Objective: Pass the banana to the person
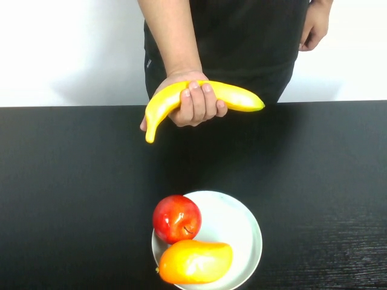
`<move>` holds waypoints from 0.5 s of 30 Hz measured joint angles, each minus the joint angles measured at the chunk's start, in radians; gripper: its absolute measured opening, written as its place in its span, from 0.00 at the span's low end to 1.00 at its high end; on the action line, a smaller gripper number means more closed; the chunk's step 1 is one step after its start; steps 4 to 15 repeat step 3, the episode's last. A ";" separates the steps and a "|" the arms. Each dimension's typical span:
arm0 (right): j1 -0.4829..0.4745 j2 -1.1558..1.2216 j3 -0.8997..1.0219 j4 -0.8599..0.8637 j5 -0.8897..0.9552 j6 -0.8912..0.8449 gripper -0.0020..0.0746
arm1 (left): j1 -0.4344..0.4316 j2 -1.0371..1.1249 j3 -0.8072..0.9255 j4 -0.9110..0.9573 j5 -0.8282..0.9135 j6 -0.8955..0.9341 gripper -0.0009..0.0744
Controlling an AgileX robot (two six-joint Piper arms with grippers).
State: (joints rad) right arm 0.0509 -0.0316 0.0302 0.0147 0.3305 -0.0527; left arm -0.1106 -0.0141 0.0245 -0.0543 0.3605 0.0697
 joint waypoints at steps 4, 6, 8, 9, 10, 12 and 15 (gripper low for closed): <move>0.000 0.000 0.000 0.002 0.000 0.000 0.02 | 0.000 0.000 0.000 0.000 0.000 0.000 0.01; 0.000 0.000 0.000 0.002 0.000 0.000 0.02 | 0.000 0.000 0.000 0.000 0.000 0.000 0.01; 0.000 0.000 0.000 0.002 0.000 0.000 0.02 | 0.000 0.000 0.000 0.000 0.000 0.000 0.01; 0.000 0.000 0.000 0.002 0.000 0.000 0.02 | 0.000 0.000 0.000 0.000 0.000 0.000 0.01; 0.000 0.000 0.000 0.002 0.000 0.000 0.02 | 0.000 0.000 0.000 0.000 0.000 0.000 0.01; 0.000 0.000 0.000 0.002 0.000 0.000 0.02 | 0.000 0.000 0.000 0.000 0.000 0.000 0.01; 0.000 0.000 0.000 0.002 0.000 0.000 0.02 | 0.000 0.000 0.000 0.000 0.000 0.000 0.01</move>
